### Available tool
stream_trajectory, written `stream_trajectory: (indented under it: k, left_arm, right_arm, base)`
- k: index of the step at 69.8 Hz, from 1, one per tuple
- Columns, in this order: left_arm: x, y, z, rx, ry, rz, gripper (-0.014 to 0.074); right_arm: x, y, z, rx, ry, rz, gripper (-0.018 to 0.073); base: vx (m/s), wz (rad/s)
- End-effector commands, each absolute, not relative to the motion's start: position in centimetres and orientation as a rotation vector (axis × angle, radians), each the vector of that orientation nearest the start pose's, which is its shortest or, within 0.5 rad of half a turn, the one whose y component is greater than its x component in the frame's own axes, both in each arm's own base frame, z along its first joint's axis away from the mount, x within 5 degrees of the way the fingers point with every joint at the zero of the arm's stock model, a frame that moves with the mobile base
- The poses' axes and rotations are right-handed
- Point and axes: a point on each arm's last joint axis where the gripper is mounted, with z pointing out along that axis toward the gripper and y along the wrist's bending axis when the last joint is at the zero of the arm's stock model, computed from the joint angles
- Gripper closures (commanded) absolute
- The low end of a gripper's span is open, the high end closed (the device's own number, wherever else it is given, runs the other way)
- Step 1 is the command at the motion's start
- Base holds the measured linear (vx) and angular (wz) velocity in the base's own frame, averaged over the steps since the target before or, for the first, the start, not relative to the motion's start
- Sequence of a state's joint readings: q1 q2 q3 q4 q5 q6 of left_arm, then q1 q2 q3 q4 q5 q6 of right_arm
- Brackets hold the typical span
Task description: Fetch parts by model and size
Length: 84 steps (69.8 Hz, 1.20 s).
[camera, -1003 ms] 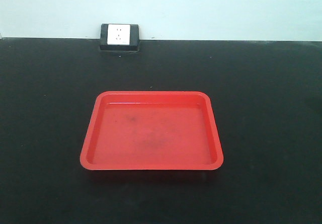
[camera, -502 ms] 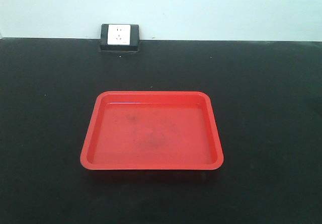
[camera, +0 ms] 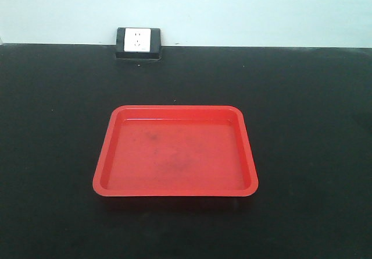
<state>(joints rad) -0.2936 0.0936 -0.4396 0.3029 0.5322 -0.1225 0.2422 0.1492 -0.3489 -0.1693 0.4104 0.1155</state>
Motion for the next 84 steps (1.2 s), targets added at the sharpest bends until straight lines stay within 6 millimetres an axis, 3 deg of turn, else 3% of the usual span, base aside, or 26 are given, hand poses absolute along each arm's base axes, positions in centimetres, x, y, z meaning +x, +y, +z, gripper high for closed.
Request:
stream_trajectory:
  k: [1, 39, 62, 84]
  left_arm:
    - [3.3, 0.3, 32.0, 0.245, 1.546, -0.011, 0.0603]
    - [3.3, 0.3, 32.0, 0.245, 1.546, -0.011, 0.0603]
    - [3.4, -0.1, 33.2, 0.230, 1.429, -0.069, 0.0603]
    - [8.5, -2.3, 33.3, 0.242, 1.520, -0.167, 0.0603]
  right_arm:
    - [5.1, 0.7, 30.0, -0.193, 1.583, 0.088, 0.0561]
    - [5.1, 0.7, 30.0, -0.192, 1.583, 0.089, 0.0561]
    - [5.1, 0.7, 30.1, -0.192, 1.577, 0.090, 0.0561]
    - [5.1, 0.8, 30.6, -0.194, 1.524, 0.098, 0.0561]
  base:
    - [0.00, 0.00]
    - [0.00, 0.00]
    - [0.00, 0.00]
    - [0.00, 0.00]
